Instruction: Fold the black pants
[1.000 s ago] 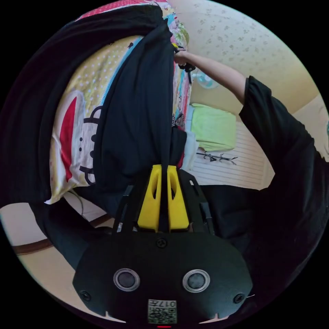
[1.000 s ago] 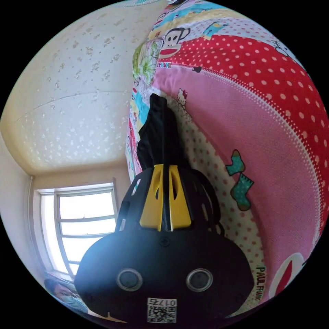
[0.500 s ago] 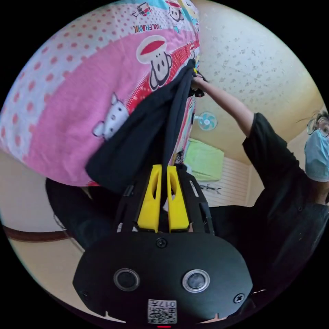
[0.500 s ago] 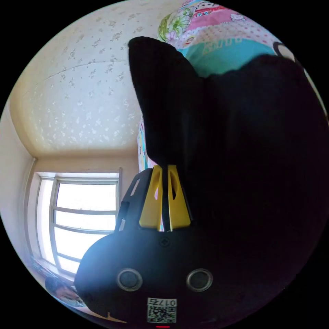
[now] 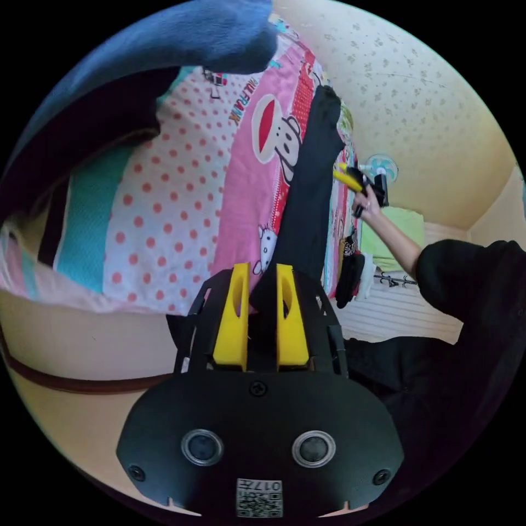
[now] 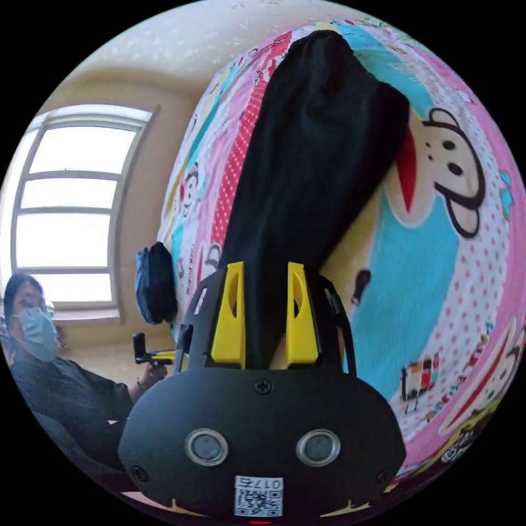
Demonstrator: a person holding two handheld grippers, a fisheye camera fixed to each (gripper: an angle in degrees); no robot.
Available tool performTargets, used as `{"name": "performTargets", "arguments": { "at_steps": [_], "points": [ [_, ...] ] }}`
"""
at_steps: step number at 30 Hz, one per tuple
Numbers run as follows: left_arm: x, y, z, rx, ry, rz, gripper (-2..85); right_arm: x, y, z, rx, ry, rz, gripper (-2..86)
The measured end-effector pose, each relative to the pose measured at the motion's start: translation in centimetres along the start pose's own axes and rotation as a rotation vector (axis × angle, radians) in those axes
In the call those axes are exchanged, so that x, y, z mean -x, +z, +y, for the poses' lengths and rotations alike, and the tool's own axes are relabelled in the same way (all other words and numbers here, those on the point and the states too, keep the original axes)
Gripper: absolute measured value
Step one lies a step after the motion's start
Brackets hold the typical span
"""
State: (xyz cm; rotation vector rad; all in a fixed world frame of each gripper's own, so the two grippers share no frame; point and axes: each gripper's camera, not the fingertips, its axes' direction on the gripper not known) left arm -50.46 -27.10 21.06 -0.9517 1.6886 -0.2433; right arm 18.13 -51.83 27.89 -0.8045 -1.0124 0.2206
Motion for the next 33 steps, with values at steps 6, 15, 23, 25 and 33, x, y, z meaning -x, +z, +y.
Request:
{"name": "performTargets", "arguments": {
  "at_steps": [6,15,23,25,33],
  "points": [
    [-2.4,8.4,-0.1,0.347,0.152,0.024,8.5,-1.7,9.5,18.6,0.059,0.061,-0.389,10.6],
    [-7.5,10.7,9.3,0.62,0.252,0.147,4.0,-3.2,9.8,31.1,0.368,-0.08,-0.351,4.4],
    [-8.3,11.3,9.1,0.642,0.264,-0.124,8.2,-11.4,6.8,34.2,0.188,0.104,-0.461,9.4],
    [-8.5,10.0,6.3,0.508,0.26,-0.03,9.3,-15.3,5.1,32.1,-0.015,0.14,-0.499,11.7],
    [-10.1,14.5,-4.0,0.46,0.205,0.11,12.3,-19.6,9.8,19.8,-0.035,0.079,-0.697,12.9]
  ]
}}
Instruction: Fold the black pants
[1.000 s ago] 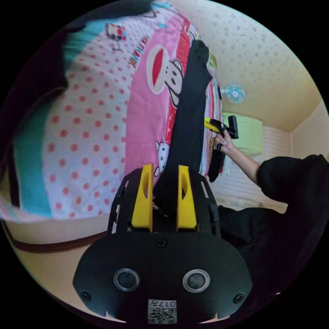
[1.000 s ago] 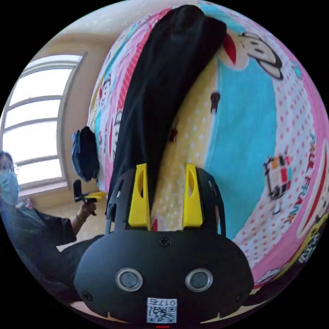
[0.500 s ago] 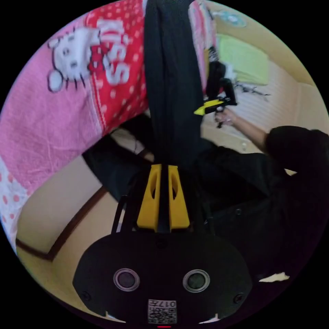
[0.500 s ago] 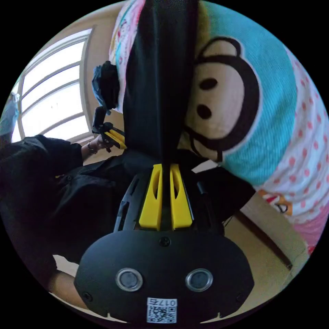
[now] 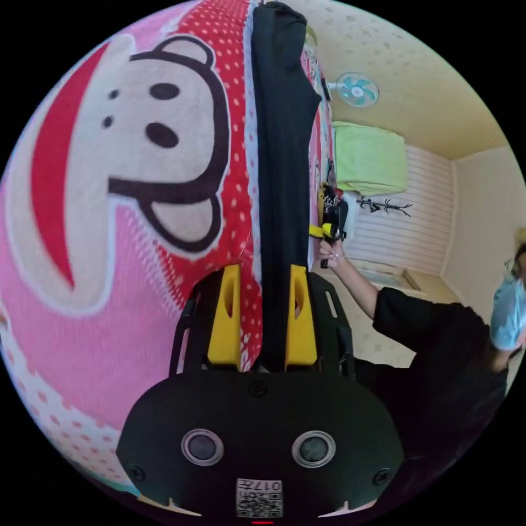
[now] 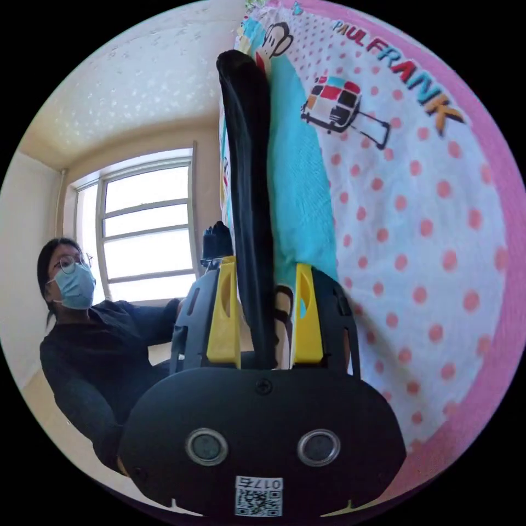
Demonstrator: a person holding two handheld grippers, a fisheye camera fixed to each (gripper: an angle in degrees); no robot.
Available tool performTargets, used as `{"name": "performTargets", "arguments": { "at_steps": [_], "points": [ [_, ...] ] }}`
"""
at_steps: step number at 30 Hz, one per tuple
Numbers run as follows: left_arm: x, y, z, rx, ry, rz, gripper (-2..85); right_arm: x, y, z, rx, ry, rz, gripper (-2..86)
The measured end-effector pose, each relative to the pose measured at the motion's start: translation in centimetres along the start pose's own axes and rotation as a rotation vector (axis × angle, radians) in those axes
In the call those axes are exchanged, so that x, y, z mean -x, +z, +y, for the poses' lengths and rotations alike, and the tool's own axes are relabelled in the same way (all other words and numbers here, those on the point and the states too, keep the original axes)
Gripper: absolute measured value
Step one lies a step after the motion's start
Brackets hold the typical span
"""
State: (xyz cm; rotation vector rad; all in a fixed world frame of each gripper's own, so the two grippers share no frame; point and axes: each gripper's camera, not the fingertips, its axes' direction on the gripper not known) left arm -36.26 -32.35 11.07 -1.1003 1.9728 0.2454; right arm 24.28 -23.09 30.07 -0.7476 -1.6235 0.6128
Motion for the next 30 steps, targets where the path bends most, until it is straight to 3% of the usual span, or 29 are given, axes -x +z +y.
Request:
{"name": "performTargets", "arguments": {
  "at_steps": [5,11,17,21,24,27,30],
  "points": [
    [0.0,3.0,-0.3,0.059,-0.038,0.048,9.3,-0.9,5.4,-3.2,0.101,-0.037,-0.08,8.2],
    [-0.7,5.0,6.1,-0.159,-0.027,0.354,4.3,1.8,6.4,1.0,-0.034,-0.093,-0.142,2.4],
    [-17.2,3.4,17.0,-0.157,0.442,0.383,3.8,15.7,5.9,10.4,0.003,-0.332,-0.147,0.4],
    [-31.7,-0.3,25.6,-0.2,0.735,0.452,3.8,30.3,4.8,15.5,0.01,-0.637,-0.188,0.0],
    [-42.6,-3.2,29.4,-0.197,1.001,0.413,3.9,41.1,5.0,17.3,0.007,-0.923,-0.096,0.0],
    [-49.1,-7.0,30.6,-0.343,1.088,0.346,3.9,48.0,4.6,16.7,-0.064,-1.068,-0.01,0.0],
    [-49.9,-9.6,27.6,-0.488,0.891,0.214,3.8,49.0,4.7,12.1,-0.097,-1.014,0.116,-0.1]
  ]
}}
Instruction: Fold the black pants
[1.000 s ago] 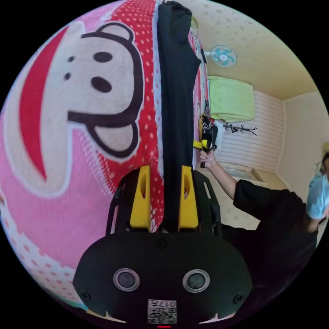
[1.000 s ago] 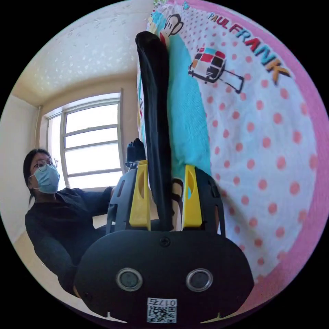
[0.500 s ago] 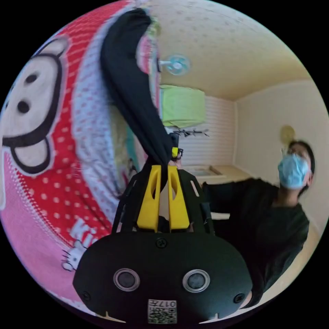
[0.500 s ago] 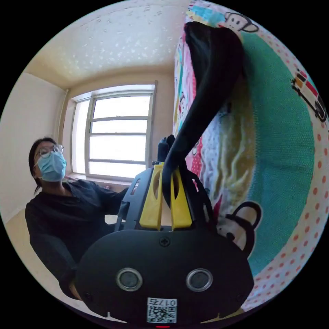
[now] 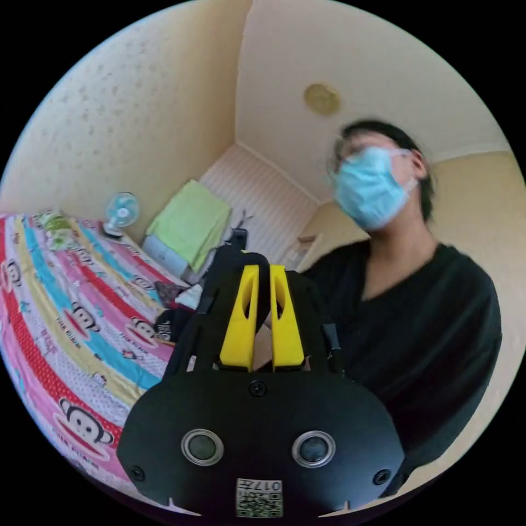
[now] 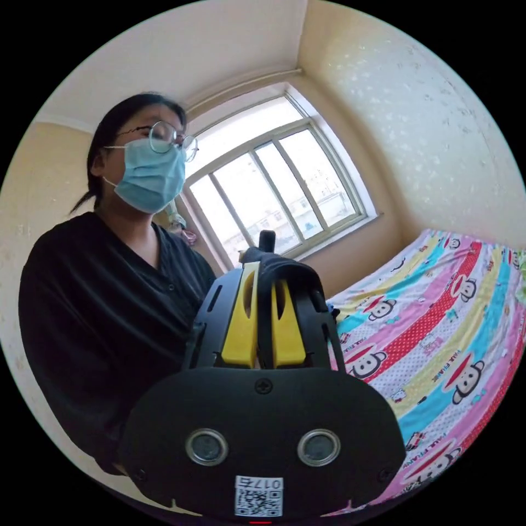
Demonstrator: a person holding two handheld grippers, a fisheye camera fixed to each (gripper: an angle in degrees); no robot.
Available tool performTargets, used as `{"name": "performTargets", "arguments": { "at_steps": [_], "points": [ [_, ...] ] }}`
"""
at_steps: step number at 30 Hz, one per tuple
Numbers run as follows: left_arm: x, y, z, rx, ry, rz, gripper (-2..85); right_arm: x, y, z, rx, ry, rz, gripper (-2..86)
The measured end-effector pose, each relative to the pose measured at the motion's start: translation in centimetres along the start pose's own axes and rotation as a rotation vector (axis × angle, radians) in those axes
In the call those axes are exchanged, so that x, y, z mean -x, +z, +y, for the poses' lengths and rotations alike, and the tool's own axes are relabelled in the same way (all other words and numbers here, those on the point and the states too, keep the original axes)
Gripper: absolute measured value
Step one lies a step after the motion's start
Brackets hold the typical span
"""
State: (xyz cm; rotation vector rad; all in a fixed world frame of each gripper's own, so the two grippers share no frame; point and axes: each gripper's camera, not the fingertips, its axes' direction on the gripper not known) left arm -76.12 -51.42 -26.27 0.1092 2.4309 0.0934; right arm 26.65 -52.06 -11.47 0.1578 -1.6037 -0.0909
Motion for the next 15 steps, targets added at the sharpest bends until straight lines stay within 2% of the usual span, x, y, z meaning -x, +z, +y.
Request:
{"name": "performTargets", "arguments": {
  "at_steps": [4,10,12,15],
  "points": [
    [7.0,1.5,-0.4,0.037,-0.23,-0.231,3.8,-13.3,4.8,-0.9,0.169,0.365,0.118,-0.3],
    [17.5,4.4,2.2,0.021,-0.427,-0.385,4.0,-27.4,11.4,0.8,0.32,0.564,0.239,-0.3],
    [20.1,6.1,4.7,0.096,-0.477,-0.493,4.0,-28.4,13.4,3.0,0.362,0.58,0.291,-0.2],
    [22.0,8.6,10.8,0.198,-0.556,-0.53,4.1,-28.1,16.3,10.0,0.449,0.578,0.357,0.4]
  ]
}}
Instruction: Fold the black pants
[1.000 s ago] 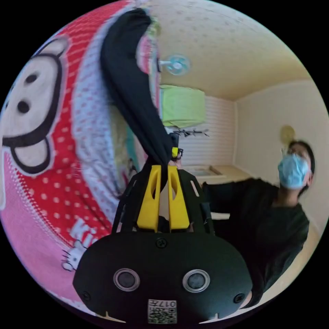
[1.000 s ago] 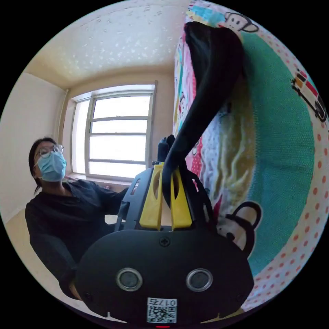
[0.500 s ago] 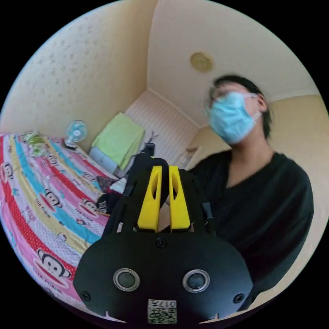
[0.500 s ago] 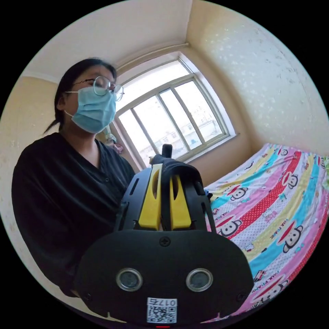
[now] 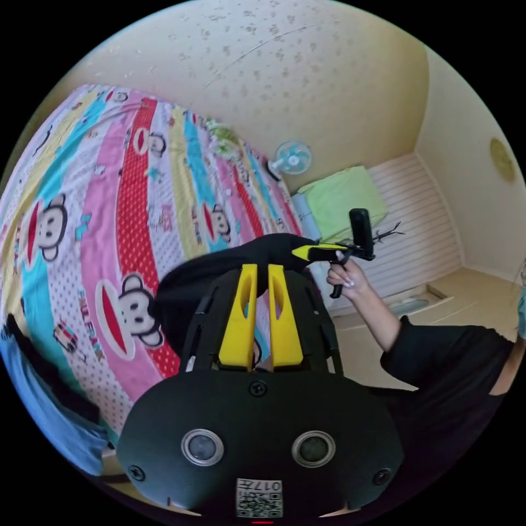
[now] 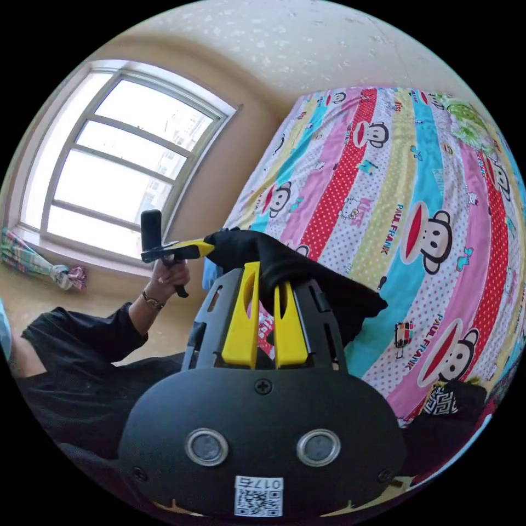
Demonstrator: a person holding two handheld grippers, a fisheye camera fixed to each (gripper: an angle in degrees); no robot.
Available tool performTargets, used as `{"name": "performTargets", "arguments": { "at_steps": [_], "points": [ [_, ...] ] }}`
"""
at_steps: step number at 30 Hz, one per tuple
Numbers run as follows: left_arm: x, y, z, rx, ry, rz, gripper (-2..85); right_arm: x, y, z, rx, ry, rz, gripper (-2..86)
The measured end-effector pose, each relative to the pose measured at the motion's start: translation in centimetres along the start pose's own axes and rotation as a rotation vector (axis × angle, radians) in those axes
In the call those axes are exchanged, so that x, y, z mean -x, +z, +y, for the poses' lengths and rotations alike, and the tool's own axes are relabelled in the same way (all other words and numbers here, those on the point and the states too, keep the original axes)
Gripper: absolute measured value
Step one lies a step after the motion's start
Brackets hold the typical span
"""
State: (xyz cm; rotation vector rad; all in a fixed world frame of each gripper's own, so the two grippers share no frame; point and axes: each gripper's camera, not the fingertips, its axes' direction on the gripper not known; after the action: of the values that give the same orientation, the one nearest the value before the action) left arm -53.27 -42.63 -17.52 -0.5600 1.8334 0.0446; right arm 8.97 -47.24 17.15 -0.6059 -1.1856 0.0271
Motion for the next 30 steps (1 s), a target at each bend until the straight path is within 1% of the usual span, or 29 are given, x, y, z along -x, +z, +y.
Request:
{"name": "performTargets", "arguments": {
  "at_steps": [2,4,5,6,7,9,10,11,13,14,16,18,20,21,22,23,24,25,26,27,28,30],
  "points": [
    [1.9,3.9,3.9,0.097,-0.081,0.024,4.2,-1.9,4.4,4.5,0.066,0.077,0.012,1.3],
    [3.6,7.6,8.2,0.204,-0.168,0.057,4.6,-5.2,10.0,11.1,0.16,0.224,-0.049,3.9],
    [5.2,9.8,11.2,0.294,-0.276,0.065,5.2,-6.3,11.1,12.8,0.184,0.293,-0.068,4.8],
    [6.9,11.1,14.1,0.366,-0.406,0.082,5.8,-8.3,12.8,15.8,0.228,0.434,-0.128,7.8],
    [7.7,11.3,15.3,0.386,-0.46,0.099,6.1,-9.9,13.4,18.2,0.256,0.553,-0.182,10.6],
    [10.0,10.2,18.3,0.369,-0.594,0.136,7.6,-11.5,12.4,19.9,0.24,0.634,-0.189,13.8],
    [10.4,9.6,18.5,0.353,-0.609,0.13,7.8,-12.4,11.1,19.7,0.212,0.645,-0.169,14.5],
    [11.1,8.5,18.1,0.318,-0.617,0.121,8.3,-13.0,10.4,19.4,0.197,0.651,-0.159,14.8],
    [12.2,7.3,16.1,0.271,-0.607,0.117,11.0,-15.4,7.6,16.7,0.099,0.654,-0.169,16.4],
    [12.9,7.1,14.1,0.246,-0.586,0.117,12.6,-16.1,7.1,15.8,0.068,0.649,-0.181,16.8],
    [13.9,7.5,10.4,0.216,-0.535,0.106,13.9,-19.1,5.9,12.2,-0.053,0.626,-0.207,18.1],
    [15.5,9.8,5.6,0.204,-0.493,0.12,14.8,-21.6,6.8,9.6,-0.082,0.626,-0.215,19.4],
    [17.3,13.0,2.9,0.235,-0.523,0.163,15.8,-23.8,9.2,7.7,-0.064,0.628,-0.234,21.3],
    [18.4,15.5,1.8,0.272,-0.56,0.199,16.4,-24.8,11.9,6.9,0.002,0.646,-0.256,22.4],
    [18.7,16.9,1.4,0.297,-0.576,0.215,16.7,-25.1,15.3,6.7,0.12,0.666,-0.296,22.9],
    [19.0,19.6,1.0,0.357,-0.603,0.245,16.7,-24.8,17.0,6.7,0.173,0.666,-0.31,23.1],
    [18.4,22.1,1.0,0.403,-0.61,0.267,16.5,-23.0,17.4,6.9,0.126,0.656,-0.19,22.7],
    [17.8,22.8,1.0,0.4,-0.603,0.26,16.3,-21.4,17.2,6.9,0.109,0.66,-0.078,21.9],
    [16.8,23.1,0.9,0.358,-0.62,0.178,15.1,-20.8,17.1,6.9,0.112,0.662,-0.058,21.2],
    [15.9,22.9,0.8,0.326,-0.647,0.106,13.4,-20.0,17.1,6.7,0.141,0.664,-0.078,18.5],
    [15.6,22.8,0.7,0.317,-0.652,0.089,12.7,-19.5,17.1,6.8,0.184,0.666,-0.143,14.4],
    [14.4,21.9,0.4,0.31,-0.64,0.084,10.1,-18.8,16.5,7.0,0.242,0.65,-0.24,10.2]
  ]
}}
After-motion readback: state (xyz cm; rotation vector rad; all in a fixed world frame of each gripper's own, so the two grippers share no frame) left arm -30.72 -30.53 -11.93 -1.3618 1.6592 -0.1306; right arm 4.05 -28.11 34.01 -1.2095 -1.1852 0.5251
